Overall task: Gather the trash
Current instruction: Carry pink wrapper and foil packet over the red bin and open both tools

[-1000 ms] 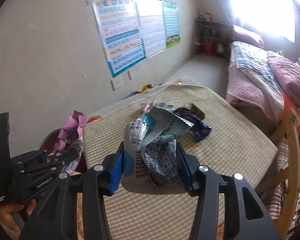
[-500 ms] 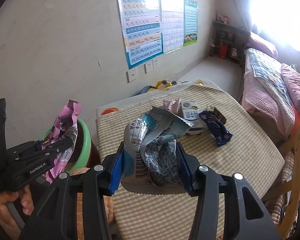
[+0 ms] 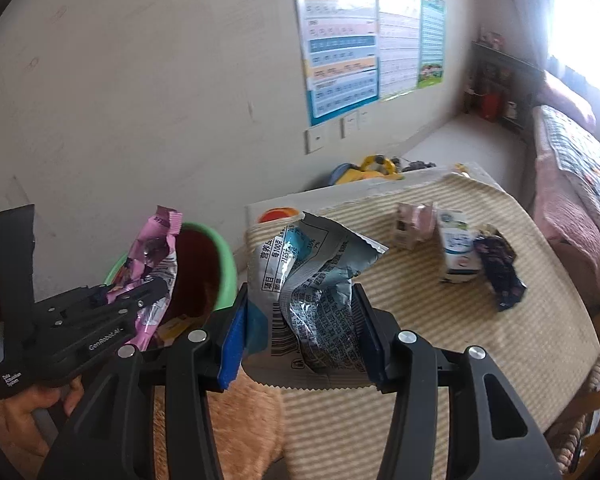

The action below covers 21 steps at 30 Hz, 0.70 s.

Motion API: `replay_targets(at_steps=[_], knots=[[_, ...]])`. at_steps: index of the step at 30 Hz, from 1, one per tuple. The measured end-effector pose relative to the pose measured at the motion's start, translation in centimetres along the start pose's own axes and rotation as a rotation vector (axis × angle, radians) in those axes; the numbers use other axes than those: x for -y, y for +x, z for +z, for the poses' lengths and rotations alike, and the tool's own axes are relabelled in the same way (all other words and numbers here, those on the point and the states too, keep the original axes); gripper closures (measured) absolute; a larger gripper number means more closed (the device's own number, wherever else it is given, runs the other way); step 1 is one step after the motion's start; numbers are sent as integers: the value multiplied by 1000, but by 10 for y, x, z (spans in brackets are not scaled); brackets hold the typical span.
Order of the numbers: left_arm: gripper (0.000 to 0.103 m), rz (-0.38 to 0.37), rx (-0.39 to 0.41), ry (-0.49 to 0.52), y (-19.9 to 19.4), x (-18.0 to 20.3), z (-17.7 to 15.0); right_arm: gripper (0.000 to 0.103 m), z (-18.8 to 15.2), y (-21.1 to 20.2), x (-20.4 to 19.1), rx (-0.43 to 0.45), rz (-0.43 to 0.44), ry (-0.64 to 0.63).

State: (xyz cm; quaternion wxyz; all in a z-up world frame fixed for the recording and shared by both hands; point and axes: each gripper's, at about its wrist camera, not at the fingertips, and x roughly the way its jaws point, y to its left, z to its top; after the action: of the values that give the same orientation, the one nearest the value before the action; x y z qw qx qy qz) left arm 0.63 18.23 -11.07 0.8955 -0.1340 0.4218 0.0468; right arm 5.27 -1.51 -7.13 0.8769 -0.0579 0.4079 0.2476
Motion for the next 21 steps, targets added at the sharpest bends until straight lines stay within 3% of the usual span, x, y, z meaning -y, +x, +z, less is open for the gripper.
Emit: replay_targets(at_steps=[7, 21], knots=[[73, 44, -7, -48, 2, -29, -5, 55, 7, 25, -31, -34, 76, -21], [73, 153, -55, -159, 12, -93, -20, 55, 32, 83, -77, -144, 355, 59]])
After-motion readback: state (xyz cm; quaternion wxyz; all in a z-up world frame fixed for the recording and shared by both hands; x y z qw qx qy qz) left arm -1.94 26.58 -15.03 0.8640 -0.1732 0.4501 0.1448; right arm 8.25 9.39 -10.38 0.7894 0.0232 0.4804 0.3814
